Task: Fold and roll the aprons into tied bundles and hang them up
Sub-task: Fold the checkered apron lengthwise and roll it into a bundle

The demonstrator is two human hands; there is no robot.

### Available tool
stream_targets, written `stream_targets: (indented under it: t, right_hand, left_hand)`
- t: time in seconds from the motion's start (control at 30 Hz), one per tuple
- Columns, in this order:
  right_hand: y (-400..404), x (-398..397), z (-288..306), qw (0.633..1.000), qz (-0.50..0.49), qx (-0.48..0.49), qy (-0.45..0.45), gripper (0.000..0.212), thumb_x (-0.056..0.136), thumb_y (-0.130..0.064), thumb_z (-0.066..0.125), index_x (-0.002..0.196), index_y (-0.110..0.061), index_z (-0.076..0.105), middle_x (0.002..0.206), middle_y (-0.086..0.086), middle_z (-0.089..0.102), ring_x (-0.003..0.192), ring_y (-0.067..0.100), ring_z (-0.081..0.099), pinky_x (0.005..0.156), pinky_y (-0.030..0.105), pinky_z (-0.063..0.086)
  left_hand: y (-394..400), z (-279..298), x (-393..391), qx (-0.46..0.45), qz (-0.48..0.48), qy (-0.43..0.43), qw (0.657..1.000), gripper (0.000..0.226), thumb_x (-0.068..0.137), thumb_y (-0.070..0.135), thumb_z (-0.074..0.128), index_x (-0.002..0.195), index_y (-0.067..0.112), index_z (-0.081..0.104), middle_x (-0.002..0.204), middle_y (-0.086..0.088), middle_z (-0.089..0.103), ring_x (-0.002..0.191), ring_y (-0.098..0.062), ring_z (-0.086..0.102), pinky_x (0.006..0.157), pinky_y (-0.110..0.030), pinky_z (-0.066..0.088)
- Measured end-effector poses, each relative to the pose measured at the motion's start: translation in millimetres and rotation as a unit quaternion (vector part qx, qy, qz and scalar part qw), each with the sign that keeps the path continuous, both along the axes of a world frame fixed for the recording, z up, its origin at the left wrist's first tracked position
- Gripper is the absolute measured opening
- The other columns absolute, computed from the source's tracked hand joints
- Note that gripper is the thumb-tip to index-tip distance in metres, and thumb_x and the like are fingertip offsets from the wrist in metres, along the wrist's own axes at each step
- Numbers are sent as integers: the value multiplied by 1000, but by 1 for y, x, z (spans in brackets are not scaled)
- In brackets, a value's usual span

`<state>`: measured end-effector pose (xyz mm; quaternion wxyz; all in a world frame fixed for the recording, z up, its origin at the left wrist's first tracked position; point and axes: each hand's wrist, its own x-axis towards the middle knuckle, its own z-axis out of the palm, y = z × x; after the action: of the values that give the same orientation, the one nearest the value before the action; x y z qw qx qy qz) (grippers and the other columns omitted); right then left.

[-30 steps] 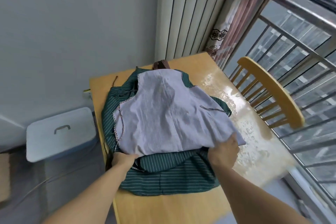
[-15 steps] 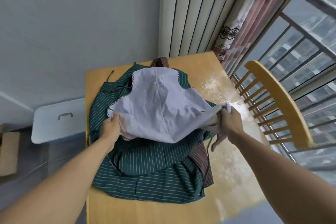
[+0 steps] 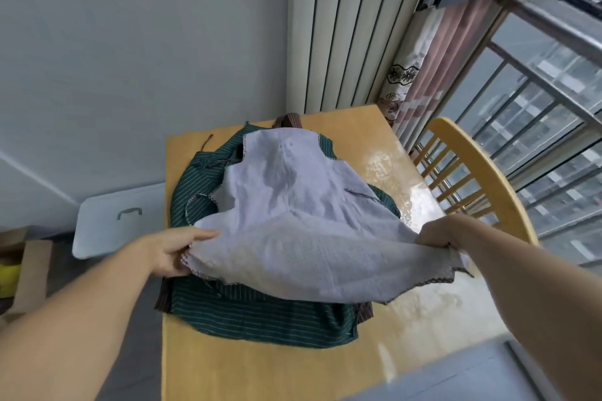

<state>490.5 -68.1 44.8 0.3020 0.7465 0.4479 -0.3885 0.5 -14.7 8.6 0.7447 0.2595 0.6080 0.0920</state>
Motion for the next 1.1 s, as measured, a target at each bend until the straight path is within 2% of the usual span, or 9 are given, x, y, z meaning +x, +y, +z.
stream_targets:
  t: [0.1, 0.2, 0.3, 0.37, 0.53, 0.73, 0.83, 0.97, 1.1]
  right_hand:
    - [-40, -12, -37, 995, -98, 1, 16, 41, 92, -44, 68, 117, -11, 62, 126, 7, 63, 113, 25, 60, 108, 39, 47]
    - [-81, -17, -72, 970, -224, 90, 28, 38, 83, -39, 79, 100, -7, 67, 97, 8, 69, 83, 23, 65, 81, 32, 55]
    - [-107, -28, -81, 957, -252, 144, 15, 25, 79, -18, 75, 94, 2, 73, 76, 9, 65, 63, 22, 60, 56, 26, 47]
    - [-116, -32, -79, 948, -262, 183, 7, 19, 85, -15, 72, 91, 3, 73, 72, 9, 64, 59, 20, 58, 48, 24, 44]
    - [-130, -36, -66, 919, -280, 276, -2, 22, 96, -19, 60, 81, -5, 66, 74, 13, 66, 65, 28, 63, 55, 35, 53]
    - [-151, -8, -50, 925, -256, 265, -87, 20, 91, -17, 55, 87, -7, 71, 79, 11, 67, 69, 27, 66, 57, 27, 54]
    - [-160, 10, -46, 917, -248, 279, -138, 23, 89, -14, 48, 90, -7, 70, 83, 10, 68, 74, 27, 67, 71, 37, 60]
    - [-162, -14, -29, 895, -275, 348, -55, 23, 94, -11, 53, 94, -4, 74, 83, 11, 70, 73, 25, 66, 68, 39, 60]
    - [-160, -84, -17, 844, -359, 373, 144, 46, 89, -1, 57, 129, -21, 69, 104, 7, 73, 81, 28, 74, 67, 38, 65]
  left_hand:
    - [-42, -41, 4, 16, 82, -47, 995, 50, 89, 47, 72, 129, 17, 67, 119, -12, 75, 111, -30, 69, 107, -46, 47]
    - [-86, -56, 8, 20, 19, -60, 998, 59, 77, 36, 84, 129, 15, 65, 124, -7, 74, 126, -29, 61, 115, -46, 39]
    - [-112, -77, 3, 35, -127, 2, 991, 80, 49, 36, 101, 114, 6, 66, 113, -6, 77, 109, -24, 68, 102, -40, 47]
    - [-120, -79, 0, 38, -125, 20, 991, 66, 61, 37, 97, 110, 7, 65, 113, -9, 75, 104, -18, 66, 90, -33, 43]
    - [-116, -50, 0, 48, -19, -78, 996, 36, 82, 29, 76, 109, 8, 69, 106, -13, 72, 91, -24, 61, 90, -33, 44]
    - [-136, -54, -19, -25, -183, -40, 982, 50, 79, 9, 83, 126, -2, 68, 129, -20, 69, 126, -35, 62, 116, -46, 41]
    - [-158, -75, -18, -73, -292, 44, 953, 73, 59, 23, 102, 121, -2, 72, 135, -21, 65, 129, -33, 59, 109, -42, 49]
    - [-180, -72, 4, -75, -410, 191, 889, 54, 79, 47, 86, 116, 12, 66, 97, -4, 74, 64, -9, 64, 48, -19, 48]
    - [-178, -77, 5, -124, -485, 294, 814, 95, 90, 65, 63, 153, -1, 36, 78, -2, 77, 63, -9, 72, 81, -24, 61]
